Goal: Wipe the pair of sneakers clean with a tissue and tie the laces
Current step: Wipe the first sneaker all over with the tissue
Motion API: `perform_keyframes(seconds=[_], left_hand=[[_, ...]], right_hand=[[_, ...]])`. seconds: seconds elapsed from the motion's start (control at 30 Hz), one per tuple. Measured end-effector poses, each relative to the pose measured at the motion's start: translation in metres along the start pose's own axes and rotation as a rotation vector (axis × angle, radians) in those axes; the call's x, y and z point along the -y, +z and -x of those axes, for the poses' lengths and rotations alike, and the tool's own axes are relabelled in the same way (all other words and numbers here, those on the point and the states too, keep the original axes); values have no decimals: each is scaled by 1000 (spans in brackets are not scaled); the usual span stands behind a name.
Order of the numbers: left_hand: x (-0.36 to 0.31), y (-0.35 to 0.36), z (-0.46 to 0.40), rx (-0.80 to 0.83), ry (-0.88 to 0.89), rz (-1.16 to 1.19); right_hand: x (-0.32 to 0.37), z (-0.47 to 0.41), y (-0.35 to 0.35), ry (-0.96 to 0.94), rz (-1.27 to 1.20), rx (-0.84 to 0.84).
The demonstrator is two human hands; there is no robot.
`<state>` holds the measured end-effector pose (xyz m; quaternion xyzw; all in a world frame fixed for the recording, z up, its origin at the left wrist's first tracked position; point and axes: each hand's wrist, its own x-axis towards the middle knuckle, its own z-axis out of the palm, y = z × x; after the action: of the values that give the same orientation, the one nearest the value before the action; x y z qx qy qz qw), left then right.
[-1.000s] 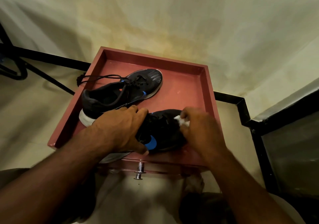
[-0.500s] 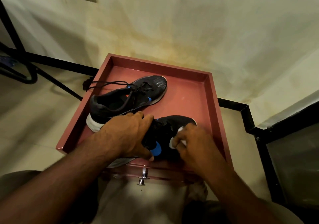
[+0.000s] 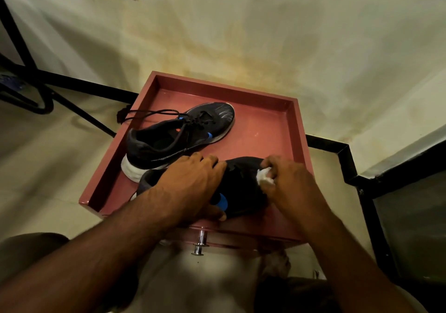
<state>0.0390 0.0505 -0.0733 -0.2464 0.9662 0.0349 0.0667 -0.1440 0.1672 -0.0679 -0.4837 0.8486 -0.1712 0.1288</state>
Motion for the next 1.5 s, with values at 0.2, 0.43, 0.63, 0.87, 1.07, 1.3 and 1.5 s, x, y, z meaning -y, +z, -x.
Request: perform_keyframes(seconds=[0.2,0.43,0.63,0.87,1.07,1.3,1.5], left_hand=[[0,2,0,20,-3,-9],[1,1,0,4,10,-16],[1,1,-1,7,11,-10],[2,4,-1,20,10,-18],[2,1,-2,7,13,-14],[1,3,-2,25,7,-11],[1,5,-2,23,6,-13]], right_hand=[[17,22,18,-123,5,308],[6,2,-4,-37,133,-11],[15,8,8,-46,33,153],[21,19,11,-63,47,208],[13,-14,-2,81,246,50],[16,-5,11,47,222,185],[25,18,16,-114,113,240]])
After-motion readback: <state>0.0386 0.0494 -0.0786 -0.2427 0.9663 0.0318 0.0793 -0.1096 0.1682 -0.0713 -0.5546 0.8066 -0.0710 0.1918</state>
